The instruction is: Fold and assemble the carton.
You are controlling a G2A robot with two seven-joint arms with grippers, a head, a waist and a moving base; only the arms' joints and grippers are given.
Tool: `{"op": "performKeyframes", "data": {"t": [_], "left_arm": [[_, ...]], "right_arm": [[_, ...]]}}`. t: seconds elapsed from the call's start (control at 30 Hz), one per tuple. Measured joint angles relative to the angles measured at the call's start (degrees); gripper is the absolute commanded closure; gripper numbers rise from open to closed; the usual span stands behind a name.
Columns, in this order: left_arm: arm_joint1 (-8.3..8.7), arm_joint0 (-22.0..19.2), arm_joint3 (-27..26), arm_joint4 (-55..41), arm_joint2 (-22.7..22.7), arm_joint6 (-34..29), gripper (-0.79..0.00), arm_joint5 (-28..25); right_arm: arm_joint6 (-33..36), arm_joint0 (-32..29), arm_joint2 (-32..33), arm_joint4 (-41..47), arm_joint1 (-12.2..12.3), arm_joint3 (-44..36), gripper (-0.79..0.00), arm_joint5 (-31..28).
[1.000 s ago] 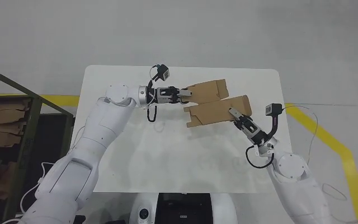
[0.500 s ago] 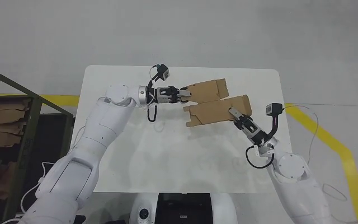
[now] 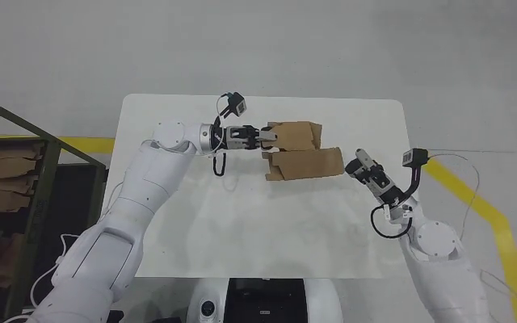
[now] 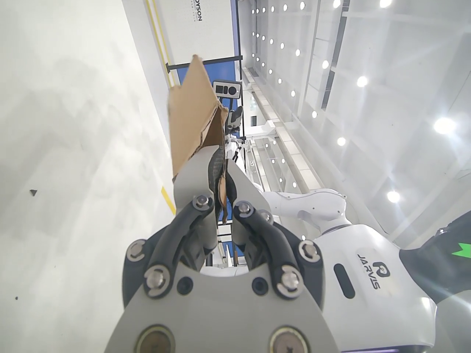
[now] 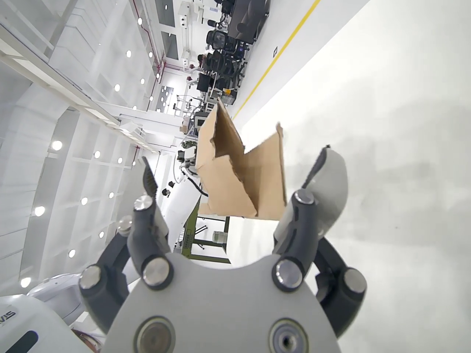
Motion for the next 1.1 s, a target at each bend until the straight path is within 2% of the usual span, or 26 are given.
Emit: {"op": "performKeyframes", "data": {"t": [0.2,0.57,0.8,1.1], "left_arm": [[-0.04,0.00,-0.20,-0.13,0.20,-1.49,0.000,0.01],[-0.64,-1.18,0.38,-0.50,2.27,-7.39,0.000,-0.32],[-1.09,-1.78,0.57,-1.21,3.71,-8.92,0.000,0.09],[-1.26,-2.06,-0.34,-1.94,5.24,-9.71,0.000,0.89]], "right_arm": [[5.45,0.98,3.36,2.51,0.61,1.47,-0.785,-1.83],[27.53,11.15,1.19,10.48,1.37,7.45,-0.785,-7.51],[42.50,18.36,-2.62,17.52,1.50,13.44,-0.785,-8.78],[45.35,22.32,-7.39,20.68,1.78,14.97,-0.785,-6.54]]}}
